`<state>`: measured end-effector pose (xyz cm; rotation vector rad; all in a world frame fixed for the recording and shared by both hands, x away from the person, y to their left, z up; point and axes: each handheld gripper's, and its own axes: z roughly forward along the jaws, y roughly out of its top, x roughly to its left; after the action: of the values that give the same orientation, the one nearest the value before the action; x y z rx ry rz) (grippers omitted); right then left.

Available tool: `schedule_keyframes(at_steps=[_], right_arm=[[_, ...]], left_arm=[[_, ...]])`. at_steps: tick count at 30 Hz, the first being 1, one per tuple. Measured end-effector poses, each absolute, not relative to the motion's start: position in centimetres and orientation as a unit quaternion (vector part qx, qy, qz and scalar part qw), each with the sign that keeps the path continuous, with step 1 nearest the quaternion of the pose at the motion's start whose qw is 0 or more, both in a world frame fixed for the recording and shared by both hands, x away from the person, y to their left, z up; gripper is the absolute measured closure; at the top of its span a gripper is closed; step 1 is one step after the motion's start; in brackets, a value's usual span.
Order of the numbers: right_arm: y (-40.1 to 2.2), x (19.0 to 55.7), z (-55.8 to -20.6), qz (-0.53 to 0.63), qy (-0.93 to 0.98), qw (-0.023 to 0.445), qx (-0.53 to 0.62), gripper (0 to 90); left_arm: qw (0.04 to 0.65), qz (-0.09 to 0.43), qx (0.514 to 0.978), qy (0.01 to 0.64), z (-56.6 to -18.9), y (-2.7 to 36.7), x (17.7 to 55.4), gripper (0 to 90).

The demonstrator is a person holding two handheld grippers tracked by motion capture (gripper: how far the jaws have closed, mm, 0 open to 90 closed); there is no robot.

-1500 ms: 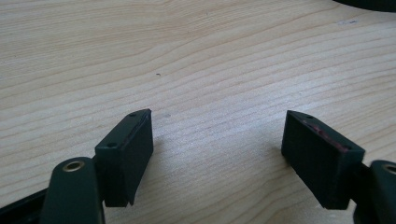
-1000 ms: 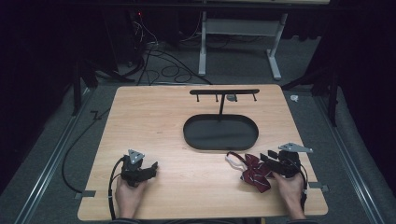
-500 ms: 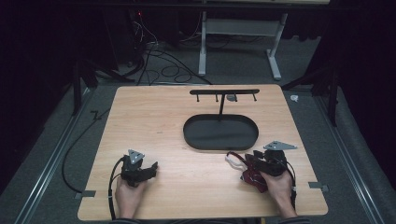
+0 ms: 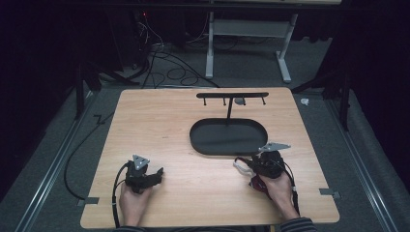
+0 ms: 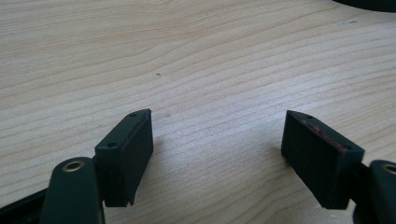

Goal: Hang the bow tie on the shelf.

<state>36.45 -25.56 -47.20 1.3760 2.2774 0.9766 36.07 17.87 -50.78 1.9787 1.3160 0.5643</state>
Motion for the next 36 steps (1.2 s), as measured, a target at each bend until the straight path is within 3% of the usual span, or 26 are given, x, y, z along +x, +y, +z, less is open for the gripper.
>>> schedule_keyframes(at_steps=[17, 25, 36], right_arm=[[-24.6, 37.6, -48.6, 0.312, 0.806, 0.143, 0.483, 75.7], [-24.3, 37.6, -48.7, 0.297, 0.815, 0.146, 0.476, 89.3], [-24.5, 37.0, -48.0, 0.313, 0.813, 0.156, 0.466, 90.0]], left_arm=[[0.343, 0.217, 0.761, 0.506, -50.8, 17.9, 36.1, 25.4], [0.343, 0.217, 0.761, 0.507, -50.8, 17.9, 36.1, 25.4], [0.343, 0.218, 0.761, 0.506, -50.8, 17.9, 36.1, 25.4]])
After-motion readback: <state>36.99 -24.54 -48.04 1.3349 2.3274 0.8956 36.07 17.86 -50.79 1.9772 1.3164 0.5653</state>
